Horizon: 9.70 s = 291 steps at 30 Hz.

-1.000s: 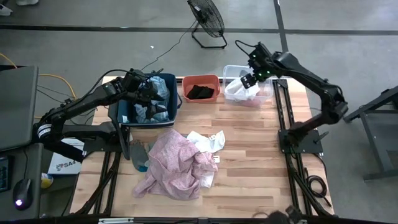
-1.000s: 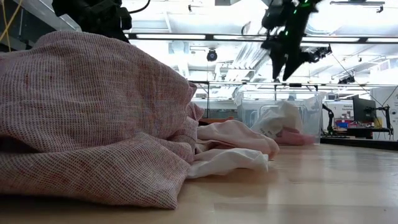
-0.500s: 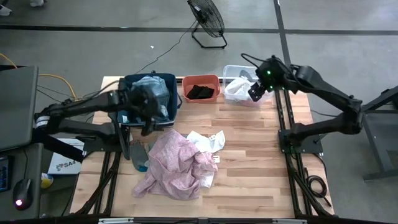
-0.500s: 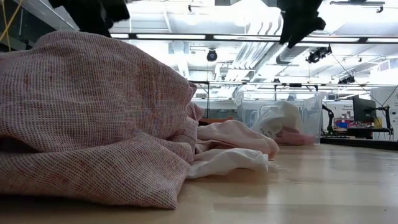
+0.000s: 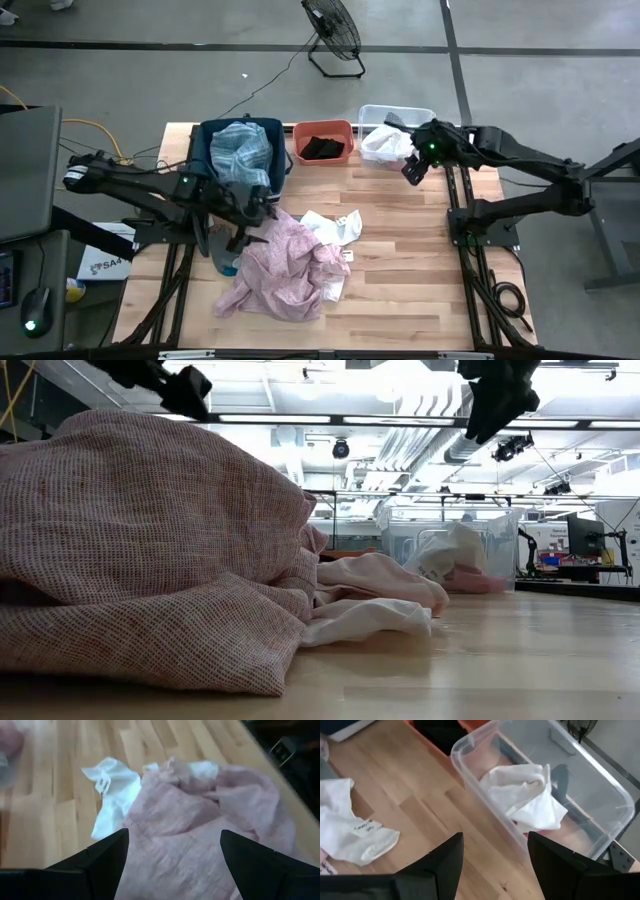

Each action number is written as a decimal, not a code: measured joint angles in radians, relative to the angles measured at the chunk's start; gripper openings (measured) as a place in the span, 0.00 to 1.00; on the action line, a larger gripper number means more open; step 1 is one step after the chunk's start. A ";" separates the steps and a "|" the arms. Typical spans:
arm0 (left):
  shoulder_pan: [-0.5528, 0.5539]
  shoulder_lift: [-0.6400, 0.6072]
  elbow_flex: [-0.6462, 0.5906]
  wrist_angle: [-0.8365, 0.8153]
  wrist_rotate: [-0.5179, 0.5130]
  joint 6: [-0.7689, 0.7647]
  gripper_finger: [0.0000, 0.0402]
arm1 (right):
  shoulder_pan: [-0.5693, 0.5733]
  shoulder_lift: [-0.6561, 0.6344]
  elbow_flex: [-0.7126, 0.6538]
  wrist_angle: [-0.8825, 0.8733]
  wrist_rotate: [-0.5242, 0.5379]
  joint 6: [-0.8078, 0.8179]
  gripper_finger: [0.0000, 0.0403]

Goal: Pick & Place Cloths
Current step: Put the pink blouse into the blue organizer

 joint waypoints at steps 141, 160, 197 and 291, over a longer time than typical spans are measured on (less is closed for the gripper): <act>-0.134 0.419 1.420 -0.958 -1.261 -0.081 0.06 | 0.352 0.001 -0.013 0.043 0.048 0.160 0.53; -0.133 0.424 1.391 -1.001 -1.640 -0.107 0.06 | 0.351 0.001 -0.013 0.043 0.048 0.160 0.53; 0.574 0.319 0.945 -1.000 -0.792 -0.311 0.06 | 0.351 0.001 -0.013 0.042 0.047 0.154 0.53; 0.724 0.201 0.140 -0.621 -0.414 -0.562 0.50 | 0.351 0.001 -0.013 0.052 0.046 0.161 0.53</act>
